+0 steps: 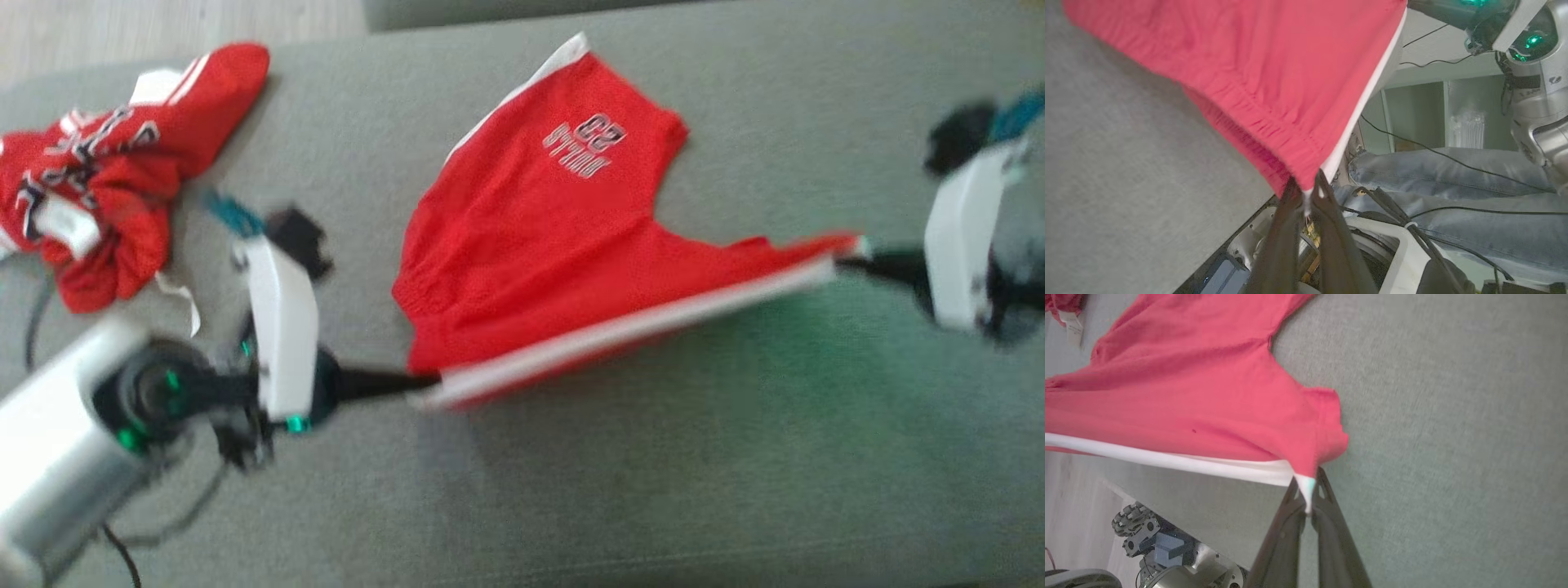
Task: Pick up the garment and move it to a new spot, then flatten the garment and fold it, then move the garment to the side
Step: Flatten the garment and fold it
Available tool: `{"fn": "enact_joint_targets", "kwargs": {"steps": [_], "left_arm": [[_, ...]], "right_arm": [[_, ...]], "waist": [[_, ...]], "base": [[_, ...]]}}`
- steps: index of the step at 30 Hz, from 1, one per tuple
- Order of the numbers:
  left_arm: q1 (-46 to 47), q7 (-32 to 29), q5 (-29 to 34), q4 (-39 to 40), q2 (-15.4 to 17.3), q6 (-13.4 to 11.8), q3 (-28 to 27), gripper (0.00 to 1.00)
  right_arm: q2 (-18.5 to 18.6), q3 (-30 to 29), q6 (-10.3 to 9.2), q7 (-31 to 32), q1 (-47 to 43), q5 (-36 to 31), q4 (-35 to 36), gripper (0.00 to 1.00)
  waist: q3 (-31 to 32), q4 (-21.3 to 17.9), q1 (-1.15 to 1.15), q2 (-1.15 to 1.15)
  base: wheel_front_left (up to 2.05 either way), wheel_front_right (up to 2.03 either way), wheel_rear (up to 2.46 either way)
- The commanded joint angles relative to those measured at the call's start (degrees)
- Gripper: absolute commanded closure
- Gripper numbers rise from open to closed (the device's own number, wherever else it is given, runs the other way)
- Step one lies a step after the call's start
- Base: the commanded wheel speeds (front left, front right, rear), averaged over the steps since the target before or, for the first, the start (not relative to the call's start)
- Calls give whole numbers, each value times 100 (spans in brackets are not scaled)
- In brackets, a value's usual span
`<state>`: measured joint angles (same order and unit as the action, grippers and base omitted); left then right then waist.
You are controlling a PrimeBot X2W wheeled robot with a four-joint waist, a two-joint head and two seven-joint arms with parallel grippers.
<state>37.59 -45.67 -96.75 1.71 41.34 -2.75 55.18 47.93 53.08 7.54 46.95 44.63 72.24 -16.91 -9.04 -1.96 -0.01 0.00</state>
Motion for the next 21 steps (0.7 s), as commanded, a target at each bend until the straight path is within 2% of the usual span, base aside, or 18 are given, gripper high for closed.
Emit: {"fn": "enact_joint_targets", "kwargs": {"steps": [1,2,6,11,15,21], "left_arm": [[616,-103,-2,-93,244,-91,-416,100],[862,-258,-84,-295,128,-151,-472,100],[1337,-626,-110,-647,-85,-209,-453,100],[1845,-764,-29,-1061,-379,-215,-492,100],[2223,-756,-48,-1395,-635,-169,-626,100],[2658,-734,53,-1828,-950,-96,-678,100]], "right_arm": [[88,-311,-5,170,421,-79,-66,100],[-118,-503,-5,408,709,-125,-236,100],[-539,-814,-5,905,1356,-351,-795,100],[-1110,-1144,-5,1360,2248,-816,-1636,100],[-1475,-1322,-5,1613,2842,-1258,-2244,100],[-1859,-1583,-5,1669,3524,-1832,-2935,100]], "waist": [[-309,227,1,0],[-506,346,1,0],[-906,620,1,0],[-1362,936,1,0],[-1716,1164,1,0],[-2131,1418,1,0]], "base": [[0,0,0],[0,0,0],[0,0,0],[0,0,0],[0,0,0],[0,0,0]]}}
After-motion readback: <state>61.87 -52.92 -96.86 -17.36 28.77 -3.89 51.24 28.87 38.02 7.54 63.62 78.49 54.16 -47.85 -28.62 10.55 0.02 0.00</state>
